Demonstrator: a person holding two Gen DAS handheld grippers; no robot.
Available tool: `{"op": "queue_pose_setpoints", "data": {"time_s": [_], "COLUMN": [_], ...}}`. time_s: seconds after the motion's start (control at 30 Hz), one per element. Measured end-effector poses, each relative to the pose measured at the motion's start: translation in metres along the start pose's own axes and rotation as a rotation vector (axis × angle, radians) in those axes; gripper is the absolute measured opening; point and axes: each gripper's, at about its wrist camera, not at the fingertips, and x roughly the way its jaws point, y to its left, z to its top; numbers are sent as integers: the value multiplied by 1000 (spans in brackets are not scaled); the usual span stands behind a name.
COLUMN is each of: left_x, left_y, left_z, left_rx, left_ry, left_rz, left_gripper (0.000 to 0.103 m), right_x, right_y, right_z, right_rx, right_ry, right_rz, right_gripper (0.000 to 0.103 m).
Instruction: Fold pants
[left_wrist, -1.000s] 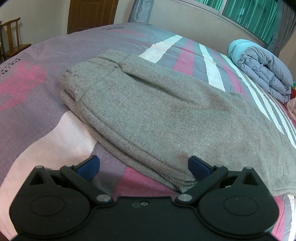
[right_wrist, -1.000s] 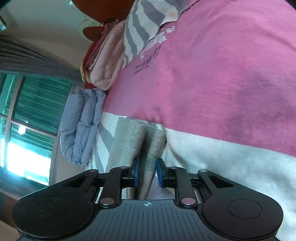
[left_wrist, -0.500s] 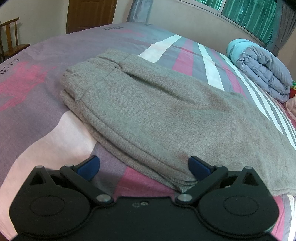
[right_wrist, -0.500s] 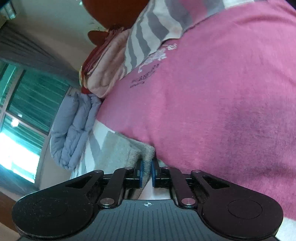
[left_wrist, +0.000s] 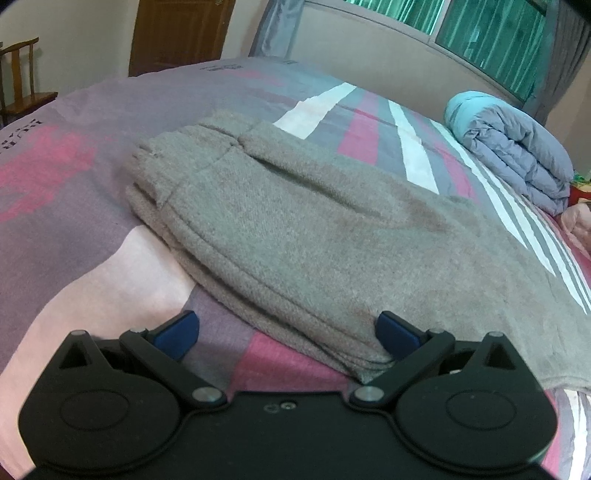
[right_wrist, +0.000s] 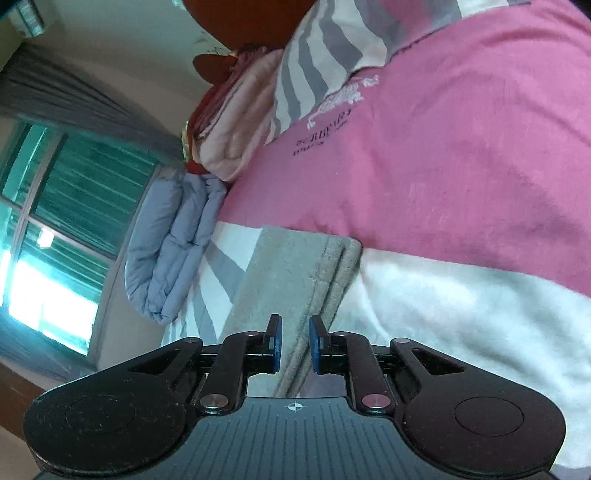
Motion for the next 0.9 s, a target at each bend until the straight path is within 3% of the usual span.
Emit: {"op": "queue_pose_setpoints", "data": {"time_s": [0.2,0.4,0.5,0.63,0.8,0.9], "left_x": [3,1,-6,-13,-6,-4], "left_y": [-2,-4,-11,-21,4,7], "left_z": [1,3,12,32,52,46], "left_rx": [-4,6,47,118,-45,-48], "left_ry": [-2,-7,-21,-83,-92,-91], "left_rz": [9,20,34,96,222,235], "left_gripper": [97,96,90,90,90,90], "right_x": [9,8,28,62,110,145], "right_y": [5,30,45,82,127,158], "right_z": [11,-9,-20,-40,-70,-96], "right_rx": [-20,-116,-184,-340,-464,-561], "right_ry": [33,75,143,256,363,458], "right_rz": [-19,66,75,130,207,255], "right_gripper": [15,15,16,16,16,18]}}
